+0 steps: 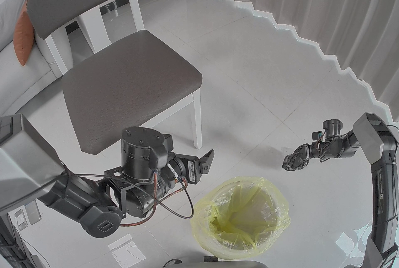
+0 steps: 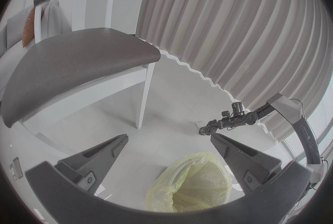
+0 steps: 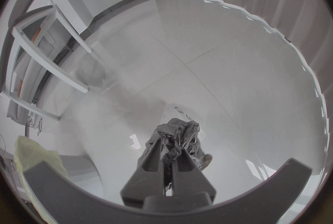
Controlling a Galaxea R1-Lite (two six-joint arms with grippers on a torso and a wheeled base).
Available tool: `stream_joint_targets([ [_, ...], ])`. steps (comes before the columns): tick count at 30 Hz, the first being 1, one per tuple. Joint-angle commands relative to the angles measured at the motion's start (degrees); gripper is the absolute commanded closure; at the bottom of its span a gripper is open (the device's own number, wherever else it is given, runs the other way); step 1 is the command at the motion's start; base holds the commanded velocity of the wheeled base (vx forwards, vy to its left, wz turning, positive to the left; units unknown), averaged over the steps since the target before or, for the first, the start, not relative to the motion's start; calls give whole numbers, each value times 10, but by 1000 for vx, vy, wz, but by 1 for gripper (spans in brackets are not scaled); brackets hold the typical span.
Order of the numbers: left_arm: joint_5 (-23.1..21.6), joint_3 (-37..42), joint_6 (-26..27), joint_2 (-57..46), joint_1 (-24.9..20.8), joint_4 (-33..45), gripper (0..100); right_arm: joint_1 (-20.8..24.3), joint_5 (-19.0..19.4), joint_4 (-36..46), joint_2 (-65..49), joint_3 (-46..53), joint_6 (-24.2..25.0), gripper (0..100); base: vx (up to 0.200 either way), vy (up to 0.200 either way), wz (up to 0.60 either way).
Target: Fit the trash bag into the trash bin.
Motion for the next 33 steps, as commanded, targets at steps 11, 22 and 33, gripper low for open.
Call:
stream_joint_targets([
  [11, -36, 34, 37, -55, 7, 83, 0, 138, 60, -130, -499, 452, 12, 100, 0, 0, 0],
  [22, -80, 112, 104, 5, 98, -62, 0, 310, 44, -130, -669, 599, 22, 100, 0, 0, 0],
  [33, -89, 146, 118, 10, 127, -121, 0, 393, 28, -140, -624, 658, 18, 100, 0, 0, 0],
])
